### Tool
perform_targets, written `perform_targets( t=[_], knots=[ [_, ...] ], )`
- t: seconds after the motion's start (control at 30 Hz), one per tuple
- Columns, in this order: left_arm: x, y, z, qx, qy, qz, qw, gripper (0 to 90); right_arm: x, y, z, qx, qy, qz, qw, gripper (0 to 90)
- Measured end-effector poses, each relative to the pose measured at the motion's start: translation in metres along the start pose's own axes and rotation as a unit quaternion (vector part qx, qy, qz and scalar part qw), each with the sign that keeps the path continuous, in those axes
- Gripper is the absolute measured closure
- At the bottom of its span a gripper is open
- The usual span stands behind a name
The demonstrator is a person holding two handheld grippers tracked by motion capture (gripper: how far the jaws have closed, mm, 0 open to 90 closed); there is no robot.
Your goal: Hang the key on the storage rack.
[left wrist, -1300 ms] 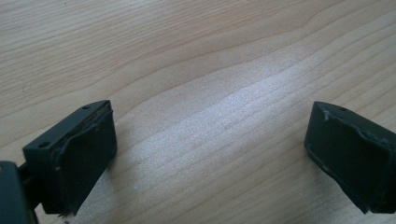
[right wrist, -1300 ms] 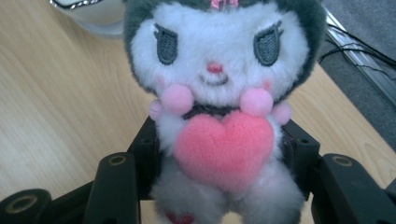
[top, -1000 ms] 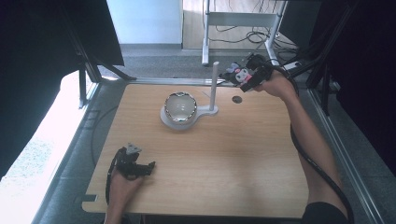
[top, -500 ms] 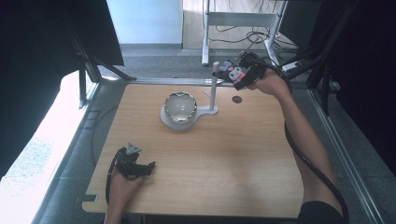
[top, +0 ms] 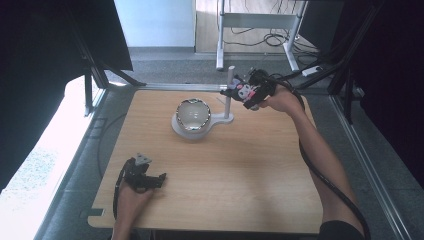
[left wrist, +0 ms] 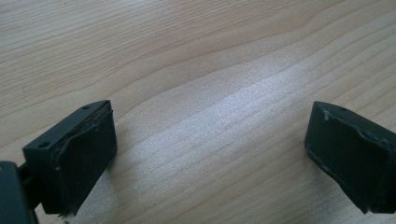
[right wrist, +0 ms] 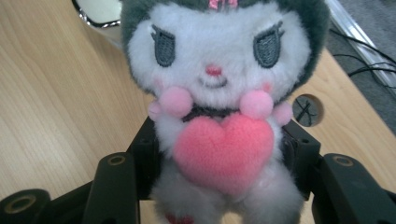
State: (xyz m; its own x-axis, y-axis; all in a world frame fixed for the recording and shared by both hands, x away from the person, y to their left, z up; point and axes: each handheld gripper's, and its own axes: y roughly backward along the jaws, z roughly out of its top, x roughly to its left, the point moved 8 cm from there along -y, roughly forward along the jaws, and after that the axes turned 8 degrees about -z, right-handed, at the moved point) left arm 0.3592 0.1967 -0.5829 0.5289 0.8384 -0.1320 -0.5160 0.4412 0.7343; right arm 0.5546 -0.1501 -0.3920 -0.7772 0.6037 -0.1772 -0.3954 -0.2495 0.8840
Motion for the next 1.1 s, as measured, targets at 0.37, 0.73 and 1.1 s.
perform_targets(
  t=[0.37,0.73,1.1],
  knots=[
    [0.000,0.000,0.000,-0.001,0.001,0.000,1.0000,2.3,0.007,-0.034,-0.016,0.018,-0.009,0.016,0.9997,44.4],
    [0.000,0.000,0.000,0.001,0.001,0.000,1.0000,2.3,0.001,-0.066,-0.022,0.026,-0.011,-0.008,0.9996,41.9],
    [0.000,0.000,0.000,0.001,0.001,0.000,1.0000,2.4,0.003,-0.079,-0.017,0.016,0.007,-0.040,0.9990,18.4]
  ],
)
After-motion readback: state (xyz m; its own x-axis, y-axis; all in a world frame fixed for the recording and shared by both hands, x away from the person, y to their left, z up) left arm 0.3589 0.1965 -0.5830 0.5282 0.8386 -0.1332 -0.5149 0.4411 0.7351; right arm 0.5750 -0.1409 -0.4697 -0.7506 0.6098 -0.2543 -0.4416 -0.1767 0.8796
